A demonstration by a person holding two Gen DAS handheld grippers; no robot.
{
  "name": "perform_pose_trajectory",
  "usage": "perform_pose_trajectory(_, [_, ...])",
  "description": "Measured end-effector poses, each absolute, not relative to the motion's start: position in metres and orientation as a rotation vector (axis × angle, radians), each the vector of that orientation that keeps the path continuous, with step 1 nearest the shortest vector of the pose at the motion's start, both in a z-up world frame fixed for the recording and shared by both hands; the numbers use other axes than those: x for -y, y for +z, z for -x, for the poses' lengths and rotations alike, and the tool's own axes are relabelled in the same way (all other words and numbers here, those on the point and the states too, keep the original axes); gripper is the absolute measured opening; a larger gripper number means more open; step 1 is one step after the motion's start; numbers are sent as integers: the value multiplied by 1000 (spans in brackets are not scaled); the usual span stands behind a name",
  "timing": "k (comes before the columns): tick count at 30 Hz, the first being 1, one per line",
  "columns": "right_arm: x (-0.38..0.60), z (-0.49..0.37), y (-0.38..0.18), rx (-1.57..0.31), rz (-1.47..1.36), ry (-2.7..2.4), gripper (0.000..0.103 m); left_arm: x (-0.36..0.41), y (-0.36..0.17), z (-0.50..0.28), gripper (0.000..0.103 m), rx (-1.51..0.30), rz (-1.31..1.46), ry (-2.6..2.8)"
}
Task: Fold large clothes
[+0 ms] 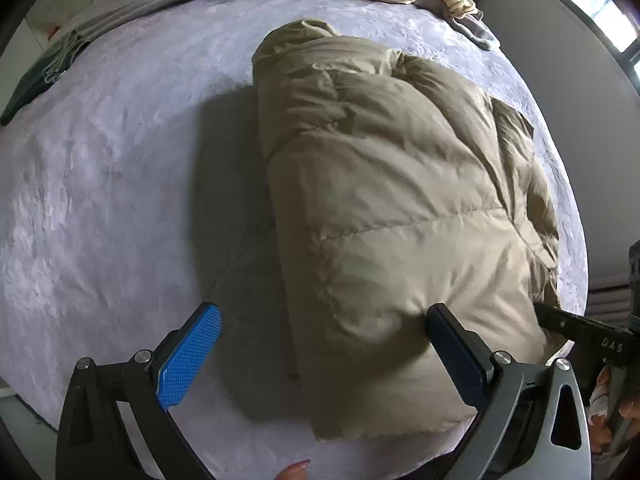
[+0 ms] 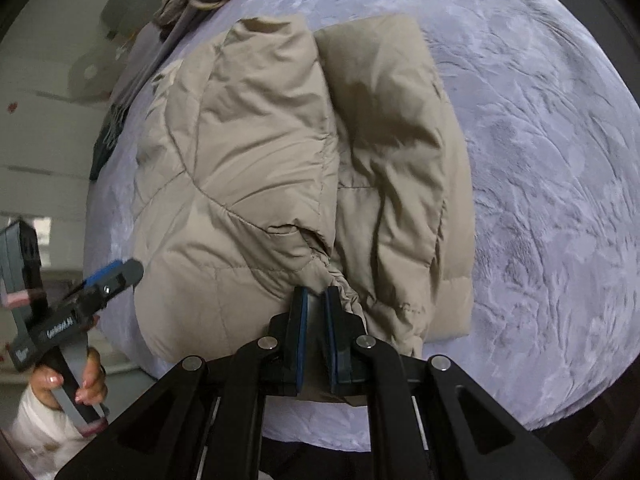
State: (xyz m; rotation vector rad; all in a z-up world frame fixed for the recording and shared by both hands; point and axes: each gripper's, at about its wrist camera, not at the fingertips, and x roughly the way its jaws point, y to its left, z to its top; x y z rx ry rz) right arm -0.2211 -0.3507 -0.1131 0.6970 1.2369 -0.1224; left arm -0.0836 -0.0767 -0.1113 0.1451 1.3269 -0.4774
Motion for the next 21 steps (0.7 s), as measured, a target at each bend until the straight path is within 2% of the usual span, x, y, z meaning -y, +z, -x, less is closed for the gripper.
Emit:
perform_pose_trajectory(2, [347,224,-111,-1224,-705,-147,13,72,-112,83,103,-1319,-143,-480])
perform_pose_trajectory(5, [343,228,-103,-1204,-690,-179,26,63,-113,84,103,-1321,-145,-495])
perform_pose_trajectory(7, [341,229,-97,-1182,-693,-199,44,58,-112,85,103,-1321,-152,-502])
perform_pose_trajectory(9, [335,235,-90,-1154,-692,-221,53,53,-113,85,103,-1320,-160,-509])
perform_pose_trajectory(11, [329,239,-85,-1137,-681,-242,56,47,-113,85,103,-1322,-156,-520])
perform_pose_trajectory(13, [322,243,-82,-1127,-674,-265,64,40,-113,85,103,-1327,-153,-526])
perform_pose_trajectory(17, [313,247,-79,-1101,-683,-309,67,26,-112,85,103,-1312,-161,-521])
perform_pose_trajectory(19, [311,249,-75,-1085,-683,-318,79,21,-113,82,103,-1309,-158,-520])
perform_pose_trajectory(21, [311,251,-69,-1060,-684,-321,80,17,-114,77,103,-1314,-152,-512])
